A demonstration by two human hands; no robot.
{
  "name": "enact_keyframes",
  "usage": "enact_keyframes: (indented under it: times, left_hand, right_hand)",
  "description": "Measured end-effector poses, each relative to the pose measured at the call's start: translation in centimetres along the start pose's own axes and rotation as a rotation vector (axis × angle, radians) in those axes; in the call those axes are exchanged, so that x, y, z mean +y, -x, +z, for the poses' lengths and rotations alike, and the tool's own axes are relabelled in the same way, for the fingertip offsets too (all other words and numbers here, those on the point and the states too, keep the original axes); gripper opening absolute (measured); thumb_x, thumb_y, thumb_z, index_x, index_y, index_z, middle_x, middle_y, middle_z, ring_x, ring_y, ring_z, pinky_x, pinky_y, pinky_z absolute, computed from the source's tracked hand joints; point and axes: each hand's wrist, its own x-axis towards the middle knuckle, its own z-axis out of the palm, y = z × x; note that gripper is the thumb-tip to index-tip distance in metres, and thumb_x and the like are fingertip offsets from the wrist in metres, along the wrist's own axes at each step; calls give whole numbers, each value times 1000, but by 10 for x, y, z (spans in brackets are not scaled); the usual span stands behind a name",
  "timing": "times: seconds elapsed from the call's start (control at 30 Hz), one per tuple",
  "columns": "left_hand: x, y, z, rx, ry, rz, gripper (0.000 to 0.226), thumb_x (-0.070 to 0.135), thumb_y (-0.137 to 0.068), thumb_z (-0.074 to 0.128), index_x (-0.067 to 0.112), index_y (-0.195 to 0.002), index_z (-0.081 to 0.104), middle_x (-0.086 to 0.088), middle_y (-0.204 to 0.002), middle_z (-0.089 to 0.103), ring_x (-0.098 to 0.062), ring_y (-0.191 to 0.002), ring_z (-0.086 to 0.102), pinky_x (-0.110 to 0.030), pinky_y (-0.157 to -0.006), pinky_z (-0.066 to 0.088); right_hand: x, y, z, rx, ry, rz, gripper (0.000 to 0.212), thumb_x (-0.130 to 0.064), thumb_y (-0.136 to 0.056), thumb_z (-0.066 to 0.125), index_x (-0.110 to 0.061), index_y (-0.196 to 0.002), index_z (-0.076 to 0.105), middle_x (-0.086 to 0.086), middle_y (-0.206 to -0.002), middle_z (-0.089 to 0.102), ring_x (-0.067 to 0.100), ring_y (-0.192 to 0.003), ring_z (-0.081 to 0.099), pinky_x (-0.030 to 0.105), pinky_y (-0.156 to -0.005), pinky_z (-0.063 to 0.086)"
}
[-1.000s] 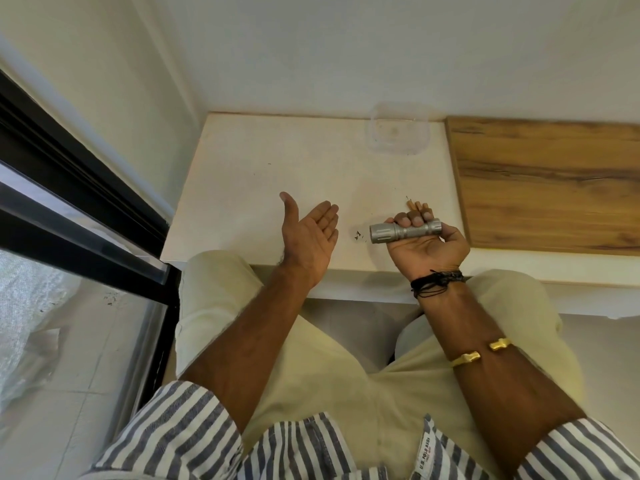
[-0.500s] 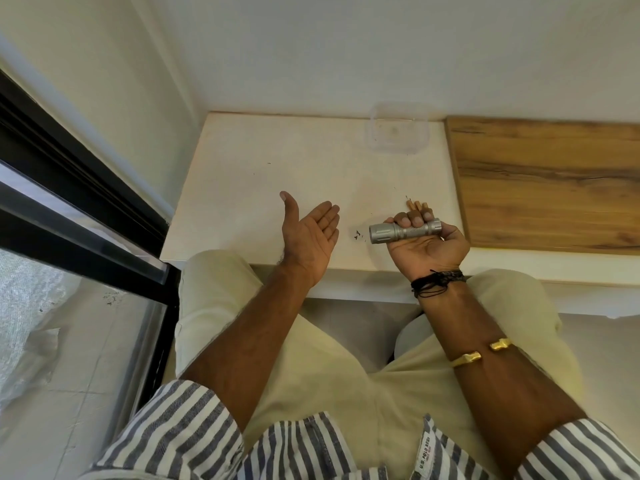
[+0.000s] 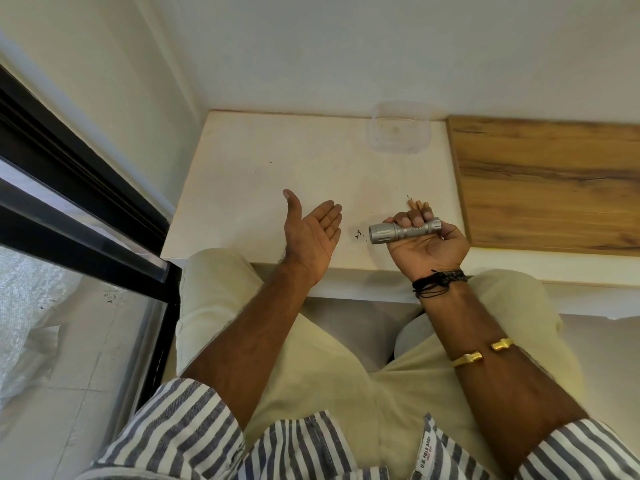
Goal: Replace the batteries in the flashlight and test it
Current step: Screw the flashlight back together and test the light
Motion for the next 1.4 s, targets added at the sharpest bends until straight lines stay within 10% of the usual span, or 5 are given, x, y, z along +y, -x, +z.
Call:
enact_keyframes:
  times: [0.37, 0.6, 0.97, 1.2, 1.4]
  left_hand:
    - [3, 0, 4, 27, 29, 1, 102, 82, -85, 22, 5, -151, 30, -13, -158, 32, -27, -148, 27, -44, -124, 13]
    - [5, -2, 0, 118, -2, 72, 98, 80, -89, 17, 4, -149, 35, -14, -155, 39, -26, -144, 34, -42, -122, 19]
    - [4, -2, -3, 132, -39, 100, 95, 77, -90, 14, 7, -150, 35, -12, -154, 40, -29, -143, 37, -42, -121, 22]
    - [4, -4, -6, 140, -20, 100, 98, 80, -88, 18, 5, -146, 41, -13, -152, 43, -25, -142, 38, -41, -122, 21]
    - [2, -4, -3, 147, -23, 105, 97, 79, -89, 17, 6, -148, 38, -13, -153, 42, -28, -142, 38, -43, -121, 22]
  right_hand:
    - [-6, -1, 6, -77, 394, 15, 21, 2, -77, 58, -11, -94, 60, 5, -81, 60, 24, -76, 61, 45, -96, 50]
    - [2, 7, 12, -17, 1375, -633, 18, -4, -94, 66, -1, -112, 62, 5, -113, 71, -15, -91, 65, 7, -76, 48]
    - [2, 11, 18, -138, 1082, -882, 24, 0, -91, 70, -15, -108, 65, -2, -135, 66, 18, -139, 51, 66, -108, 43]
    - [0, 18, 26, -71, 1047, -772, 15, -5, -94, 68, -11, -107, 62, 27, -118, 67, 40, -111, 67, 45, -76, 64]
    - [-3, 14, 18, 81, 1276, -856, 15, -5, -89, 66, -17, -97, 65, -1, -98, 73, 23, -88, 70, 59, -77, 57]
